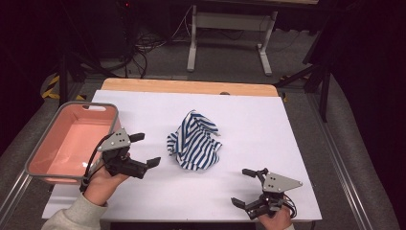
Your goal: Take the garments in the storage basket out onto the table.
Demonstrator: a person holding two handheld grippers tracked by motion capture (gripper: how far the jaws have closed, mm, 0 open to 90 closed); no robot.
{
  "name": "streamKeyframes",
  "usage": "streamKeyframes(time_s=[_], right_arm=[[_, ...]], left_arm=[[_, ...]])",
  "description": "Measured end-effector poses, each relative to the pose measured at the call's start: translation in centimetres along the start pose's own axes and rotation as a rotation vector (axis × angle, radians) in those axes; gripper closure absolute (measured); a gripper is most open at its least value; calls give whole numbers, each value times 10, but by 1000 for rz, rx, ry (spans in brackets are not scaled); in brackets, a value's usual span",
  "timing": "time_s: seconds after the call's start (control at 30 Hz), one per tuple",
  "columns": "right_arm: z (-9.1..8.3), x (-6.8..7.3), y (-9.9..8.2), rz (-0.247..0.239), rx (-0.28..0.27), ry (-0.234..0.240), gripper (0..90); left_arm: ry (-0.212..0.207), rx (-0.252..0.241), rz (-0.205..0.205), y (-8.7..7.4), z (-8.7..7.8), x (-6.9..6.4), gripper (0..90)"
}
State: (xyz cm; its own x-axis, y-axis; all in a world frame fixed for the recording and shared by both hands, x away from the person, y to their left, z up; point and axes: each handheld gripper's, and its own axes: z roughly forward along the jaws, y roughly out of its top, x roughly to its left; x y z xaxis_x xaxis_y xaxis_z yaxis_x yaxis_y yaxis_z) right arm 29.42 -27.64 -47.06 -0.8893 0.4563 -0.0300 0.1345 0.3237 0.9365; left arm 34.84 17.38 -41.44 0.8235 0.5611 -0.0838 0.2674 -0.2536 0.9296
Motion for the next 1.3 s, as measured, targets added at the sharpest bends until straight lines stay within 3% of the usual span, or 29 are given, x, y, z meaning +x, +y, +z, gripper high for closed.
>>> streamKeyframes(time_s=[0.3, 0.57, 0.73, 1.13, 1.17, 1.3], right_arm=[[1, 0, 0, 3, 3, 4, 1], [2, 0, -1, 4, 7, 6, 2], [2, 0, -1, 4, 8, 8, 2], [1, 0, -1, 6, 7, 11, 2], [1, 0, -1, 5, 8, 11, 2], [2, 0, -1, 8, 10, 10, 2]], left_arm=[[-22, 19, -22, -27, -2, 6, 2], [-40, 3, -39, -50, -4, 10, 0], [-19, -6, -39, -59, -7, 11, 0], [-28, -4, -104, -88, -12, 15, 1], [-37, -32, -140, -92, -14, 17, 1], [-35, -56, -149, -93, -15, 21, 3]])
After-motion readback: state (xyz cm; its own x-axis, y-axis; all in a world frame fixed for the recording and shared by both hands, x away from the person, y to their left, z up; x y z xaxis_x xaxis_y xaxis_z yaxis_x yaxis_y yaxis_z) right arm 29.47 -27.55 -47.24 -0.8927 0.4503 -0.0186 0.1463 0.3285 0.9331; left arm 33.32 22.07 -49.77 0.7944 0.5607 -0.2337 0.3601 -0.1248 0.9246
